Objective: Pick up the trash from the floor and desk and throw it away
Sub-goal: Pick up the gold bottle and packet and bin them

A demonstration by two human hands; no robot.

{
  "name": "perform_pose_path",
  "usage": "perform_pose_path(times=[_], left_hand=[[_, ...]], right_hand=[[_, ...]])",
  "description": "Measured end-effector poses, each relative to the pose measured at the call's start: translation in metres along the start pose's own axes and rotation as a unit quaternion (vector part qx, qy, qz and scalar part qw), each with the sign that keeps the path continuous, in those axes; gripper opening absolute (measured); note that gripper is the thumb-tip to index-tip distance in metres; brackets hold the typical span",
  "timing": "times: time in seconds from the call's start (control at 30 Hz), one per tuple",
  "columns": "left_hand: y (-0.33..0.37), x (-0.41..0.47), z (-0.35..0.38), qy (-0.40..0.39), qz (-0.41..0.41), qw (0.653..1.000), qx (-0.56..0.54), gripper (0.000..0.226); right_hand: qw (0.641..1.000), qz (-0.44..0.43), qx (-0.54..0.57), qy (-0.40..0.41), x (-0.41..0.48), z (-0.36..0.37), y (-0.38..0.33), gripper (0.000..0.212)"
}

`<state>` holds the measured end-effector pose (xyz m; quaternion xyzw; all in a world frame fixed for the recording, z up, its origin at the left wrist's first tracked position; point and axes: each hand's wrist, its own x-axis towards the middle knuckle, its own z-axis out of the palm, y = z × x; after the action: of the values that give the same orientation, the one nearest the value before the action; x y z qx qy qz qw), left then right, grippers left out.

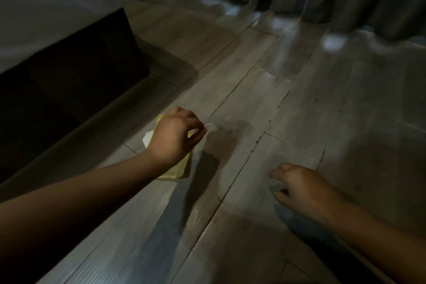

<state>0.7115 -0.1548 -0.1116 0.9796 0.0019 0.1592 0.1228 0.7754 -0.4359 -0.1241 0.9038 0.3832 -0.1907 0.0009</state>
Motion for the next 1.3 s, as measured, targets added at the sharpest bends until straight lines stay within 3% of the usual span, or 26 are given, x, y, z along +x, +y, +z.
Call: perform_pose_path(times=[0.27, 0.4, 0.57, 0.63, 0.73, 0.87, 1.0, 1.3], left_hand=[[-0.024, -0.016, -0.046, 0.066, -0.016, 0.997, 0.04, 0.016], [-0.031, -0.027, -0.056, 0.104, 0.045, 0.99, 0.081, 0.018], [-0.05, -0.063, -0.043, 0.014, 0.073, 0.984, 0.161, 0.019], [-0.058, -0.076, -0.034, -0.1, 0.017, 0.977, 0.189, 0.015], [-0.068, -0.085, -0.016, -0.241, -0.122, 0.951, 0.15, 0.043], [-0.066, -0.077, 0.007, -0.209, -0.238, 0.945, 0.083, 0.08], [-0.061, -0.059, 0.028, -0.19, -0.297, 0.935, 0.024, 0.109], [-0.065, -0.022, 0.056, -0.259, -0.365, 0.893, -0.05, 0.121]], right_hand=[[0.999, -0.027, -0.005, -0.027, 0.01, 0.011, -0.018, 0.036], [0.999, -0.043, -0.007, -0.031, 0.012, 0.013, -0.026, 0.042], [0.998, -0.037, -0.012, -0.042, 0.007, 0.01, -0.027, 0.044], [0.998, -0.035, -0.016, -0.048, 0.005, 0.009, -0.027, 0.04], [0.998, -0.028, -0.011, -0.046, 0.004, 0.008, -0.028, 0.039], [0.999, -0.018, 0.001, -0.036, 0.002, 0.008, -0.029, 0.034], [0.999, -0.011, 0.014, -0.04, 0.007, 0.007, -0.03, 0.035], [0.999, 0.003, 0.024, -0.035, 0.022, 0.014, -0.028, 0.05]])
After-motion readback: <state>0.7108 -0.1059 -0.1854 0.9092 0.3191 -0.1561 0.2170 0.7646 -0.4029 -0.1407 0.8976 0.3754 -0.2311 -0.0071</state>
